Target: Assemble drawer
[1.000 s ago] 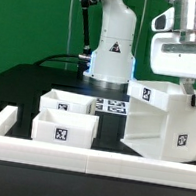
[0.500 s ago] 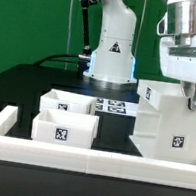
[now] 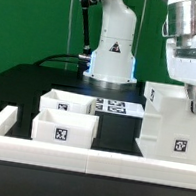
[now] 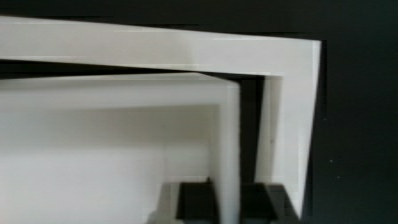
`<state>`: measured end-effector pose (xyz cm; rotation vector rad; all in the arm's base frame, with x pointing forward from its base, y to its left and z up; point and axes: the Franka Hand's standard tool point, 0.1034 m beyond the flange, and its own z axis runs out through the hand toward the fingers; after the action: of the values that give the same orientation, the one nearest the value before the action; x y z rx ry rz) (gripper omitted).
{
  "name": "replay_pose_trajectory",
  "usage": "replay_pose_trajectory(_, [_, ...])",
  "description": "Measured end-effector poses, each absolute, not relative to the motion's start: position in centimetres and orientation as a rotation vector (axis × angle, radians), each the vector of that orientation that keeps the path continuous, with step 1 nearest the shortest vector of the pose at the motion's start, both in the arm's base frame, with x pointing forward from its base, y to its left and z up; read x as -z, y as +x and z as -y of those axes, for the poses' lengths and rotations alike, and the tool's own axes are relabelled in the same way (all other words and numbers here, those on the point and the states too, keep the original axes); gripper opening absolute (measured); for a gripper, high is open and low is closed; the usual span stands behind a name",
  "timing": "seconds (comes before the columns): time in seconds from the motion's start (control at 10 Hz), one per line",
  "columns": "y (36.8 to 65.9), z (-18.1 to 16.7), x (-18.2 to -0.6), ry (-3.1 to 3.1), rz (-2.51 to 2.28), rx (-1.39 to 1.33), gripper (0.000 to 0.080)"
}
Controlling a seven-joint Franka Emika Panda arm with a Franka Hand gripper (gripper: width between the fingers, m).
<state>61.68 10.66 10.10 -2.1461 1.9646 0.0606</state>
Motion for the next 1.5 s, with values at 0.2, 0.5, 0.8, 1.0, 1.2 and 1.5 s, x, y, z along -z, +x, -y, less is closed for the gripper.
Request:
replay_pose_trajectory(0.2, [62.9,-10.5,-10.4,-2.138,-1.961,-0.05,0.0042])
replay_pose_trajectory(0.5, [64.2,-10.7,-10.1,-2.148,-1.963,-0.09,0.0042])
replay_pose_trajectory(0.8, [64.1,-10.7,-10.1,-2.156,-1.955,-0.09,0.0247])
replay_pose_trajectory(1.0, [64.1,-10.8,-10.0,-2.16,-1.95,-0.089,0.0447])
replay_pose_trajectory(1.2, [64.2,-10.8,-10.1,-2.16,-1.947,-0.085,0.0573])
replay_pose_trajectory(1.5, [62.8,-10.5,-12.2,-2.344,-1.706,-0.056,0.0647])
